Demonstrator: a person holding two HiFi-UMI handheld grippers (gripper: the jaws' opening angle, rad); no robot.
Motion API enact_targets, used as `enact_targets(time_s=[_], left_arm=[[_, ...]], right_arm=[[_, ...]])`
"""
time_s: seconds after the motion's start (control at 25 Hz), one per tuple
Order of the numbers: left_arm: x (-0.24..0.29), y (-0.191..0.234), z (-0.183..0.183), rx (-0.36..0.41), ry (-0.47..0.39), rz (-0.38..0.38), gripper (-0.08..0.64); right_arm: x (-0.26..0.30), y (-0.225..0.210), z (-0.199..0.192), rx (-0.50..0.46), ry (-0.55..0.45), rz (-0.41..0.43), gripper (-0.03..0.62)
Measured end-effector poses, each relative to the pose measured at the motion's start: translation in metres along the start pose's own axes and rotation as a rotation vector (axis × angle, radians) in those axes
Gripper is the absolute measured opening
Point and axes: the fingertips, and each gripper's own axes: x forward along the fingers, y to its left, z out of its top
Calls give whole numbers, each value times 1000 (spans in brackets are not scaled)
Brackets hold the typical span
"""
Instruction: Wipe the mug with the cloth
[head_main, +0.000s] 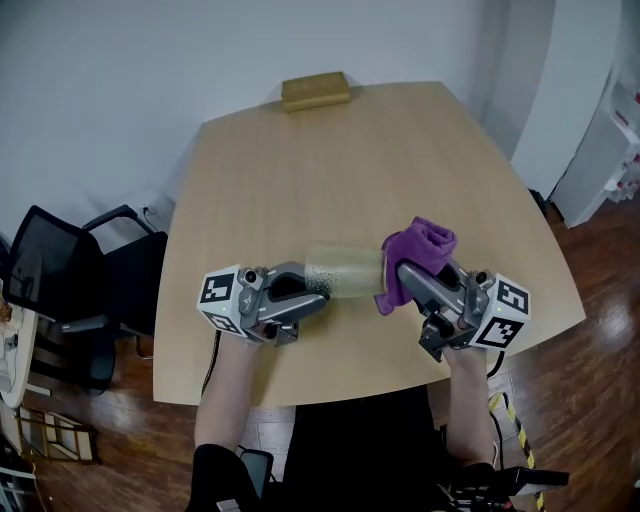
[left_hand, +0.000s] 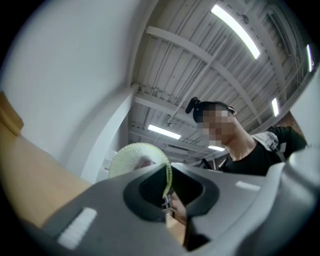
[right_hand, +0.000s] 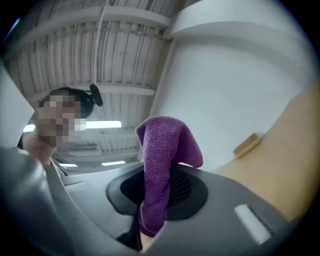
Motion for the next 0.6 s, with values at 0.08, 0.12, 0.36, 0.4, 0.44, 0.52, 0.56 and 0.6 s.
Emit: enact_targets(time_s=[0.08, 0.12, 0.36, 0.4, 0.44, 0.52, 0.56, 0.6], left_arm=[[-4, 7, 1, -5, -13, 28, 41], [-5, 10, 3, -8, -23, 36, 41], [-7, 13, 7, -6, -45, 49, 41], [-6, 12, 7, -4, -49, 43, 41], [-6, 10, 7, 0, -47, 38, 42], [-5, 10, 4, 10, -29, 40, 44], [-5, 11, 2, 13, -20, 46, 44], [-6, 12, 2, 11, -19, 52, 44]], right_arm=[[-11, -24, -6, -27, 31, -132, 55], [-16, -28, -4, -22, 19, -153, 55], [-6, 24, 9, -7, -39, 81, 55], [-1, 27, 3, -9, -10, 89, 55], [2, 23, -4, -5, 14, 74, 55], [-2, 1, -16, 17, 44, -11, 55], [-6, -13, -21, 22, 60, -71, 55], [-12, -26, -25, 21, 76, -131, 55]])
